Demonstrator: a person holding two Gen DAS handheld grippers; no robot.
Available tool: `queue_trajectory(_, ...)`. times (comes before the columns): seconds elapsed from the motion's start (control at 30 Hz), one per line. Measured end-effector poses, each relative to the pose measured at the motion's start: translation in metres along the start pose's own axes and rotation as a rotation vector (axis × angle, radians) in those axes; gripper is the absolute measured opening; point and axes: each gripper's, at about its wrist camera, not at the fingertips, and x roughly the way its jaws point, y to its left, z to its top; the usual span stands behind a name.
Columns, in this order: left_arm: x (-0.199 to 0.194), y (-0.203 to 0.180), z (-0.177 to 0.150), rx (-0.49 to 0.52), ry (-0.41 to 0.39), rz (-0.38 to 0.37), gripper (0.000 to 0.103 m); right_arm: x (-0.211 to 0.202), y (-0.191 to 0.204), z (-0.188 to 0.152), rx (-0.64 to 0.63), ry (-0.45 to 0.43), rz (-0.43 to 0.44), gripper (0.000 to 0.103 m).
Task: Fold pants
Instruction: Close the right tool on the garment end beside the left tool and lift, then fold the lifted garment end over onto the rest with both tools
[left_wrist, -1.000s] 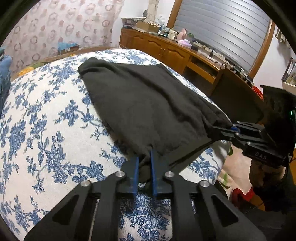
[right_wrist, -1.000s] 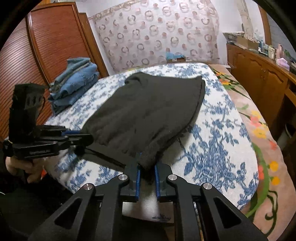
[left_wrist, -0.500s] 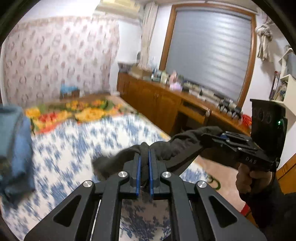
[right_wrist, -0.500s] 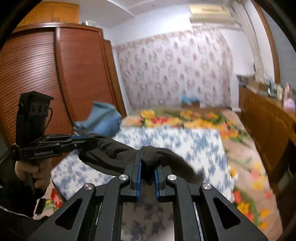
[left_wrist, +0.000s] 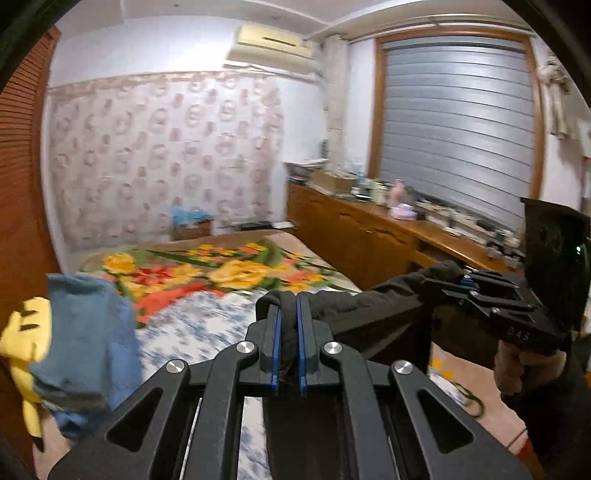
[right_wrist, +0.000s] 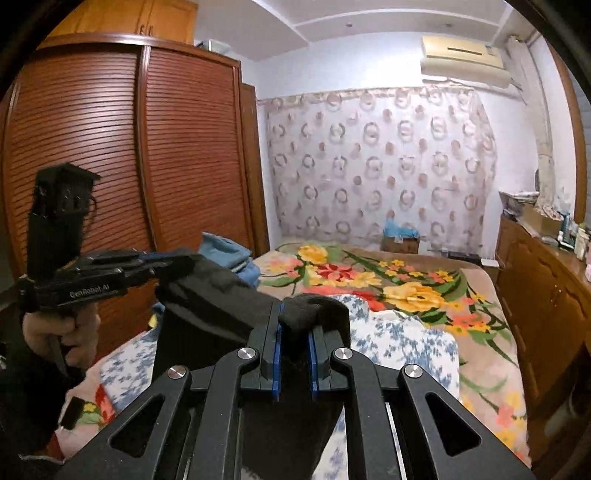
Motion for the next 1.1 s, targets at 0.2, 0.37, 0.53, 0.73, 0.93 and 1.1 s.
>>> queue_trajectory(0.2, -0.003, 0.007, 0.004, 0.027, -0.019, 0.054, 0.008, 0.029, 0.007, 0.032, -0.025, -0.019, -0.013, 0.011)
queue_trajectory(0.37, 0.007, 0.016, -0.043, 0.003, 0.064, 0.048, 0.008, 0.056, 0.004, -0.001, -0.014, 0.077, 0.022, 0.011)
queue_trajectory(0.53, 0.016, 0.024, -0.081, -0.032, 0.137, 0.047, 0.008, 0.077, 0.014, -0.028, -0.019, 0.165, 0.043, 0.011)
queue_trajectory(0.73, 0.002, 0.017, -0.09, -0.047, 0.138, 0.029, 0.008, 0.07, 0.014, -0.02, -0.011, 0.179, 0.074, 0.011)
queue_trajectory(0.93, -0.017, 0.006, -0.111, -0.075, 0.14, -0.007, 0.008, 0.047, 0.017, -0.041, 0.007, 0.189, 0.109, 0.011)
queue_trajectory(1.1, -0.029, -0.005, -0.129, -0.085, 0.156, -0.036, 0.008, 0.036, 0.02, -0.057, 0.024, 0.212, 0.124, 0.011)
